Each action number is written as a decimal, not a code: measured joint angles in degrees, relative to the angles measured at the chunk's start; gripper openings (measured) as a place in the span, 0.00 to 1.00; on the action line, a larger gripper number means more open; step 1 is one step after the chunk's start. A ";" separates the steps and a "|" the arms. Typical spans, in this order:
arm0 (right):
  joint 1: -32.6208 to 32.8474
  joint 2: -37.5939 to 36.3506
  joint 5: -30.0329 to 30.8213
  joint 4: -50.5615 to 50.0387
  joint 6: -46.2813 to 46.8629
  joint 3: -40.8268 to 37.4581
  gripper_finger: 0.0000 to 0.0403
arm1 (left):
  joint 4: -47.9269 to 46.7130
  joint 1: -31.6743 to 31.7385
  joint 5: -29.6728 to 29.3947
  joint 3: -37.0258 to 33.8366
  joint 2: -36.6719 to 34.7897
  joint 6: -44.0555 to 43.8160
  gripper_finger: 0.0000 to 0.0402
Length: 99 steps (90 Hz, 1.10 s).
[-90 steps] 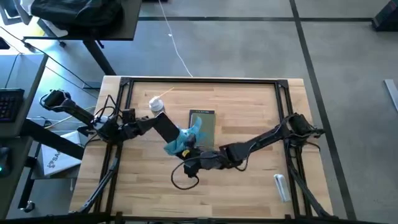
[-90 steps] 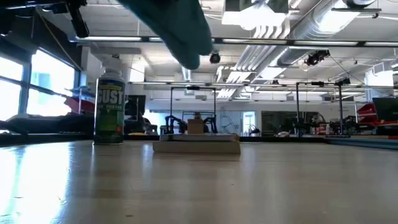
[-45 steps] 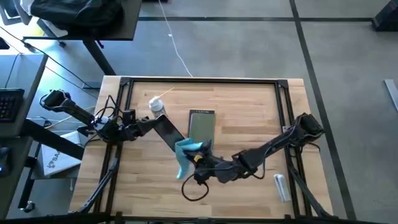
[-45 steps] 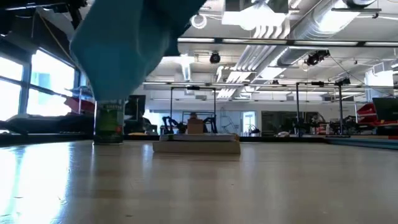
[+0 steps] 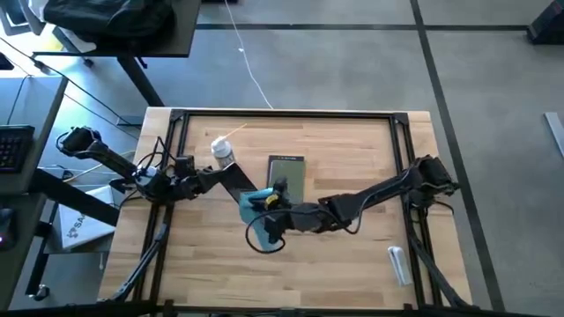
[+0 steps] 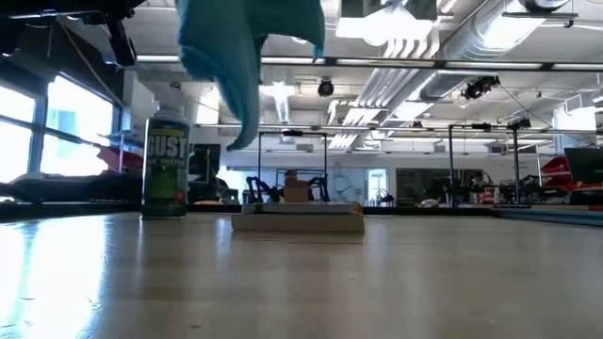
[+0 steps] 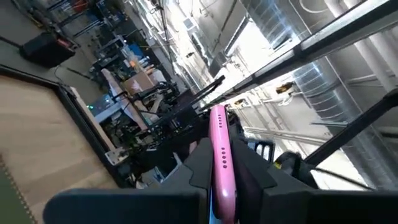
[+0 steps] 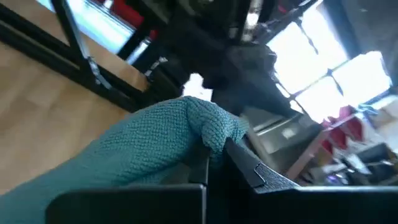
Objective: Apply microfiber cloth
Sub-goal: Wipe the cellphone with a microfiber cloth
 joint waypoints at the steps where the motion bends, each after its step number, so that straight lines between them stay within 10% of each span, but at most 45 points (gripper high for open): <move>1: -0.03 0.17 -0.48 0.03 0.11 0.00 0.00 | 0.14 0.00 -0.09 -0.01 0.00 0.12 0.04; 16: 0.00 2.05 -3.38 1.00 0.27 -0.02 0.00 | 3.51 0.02 -0.25 -0.01 -0.08 3.05 0.04; 99: 4.72 -1.36 32.58 -0.29 -19.38 -0.09 0.00 | 2.86 -2.32 1.91 0.03 -0.50 2.90 0.04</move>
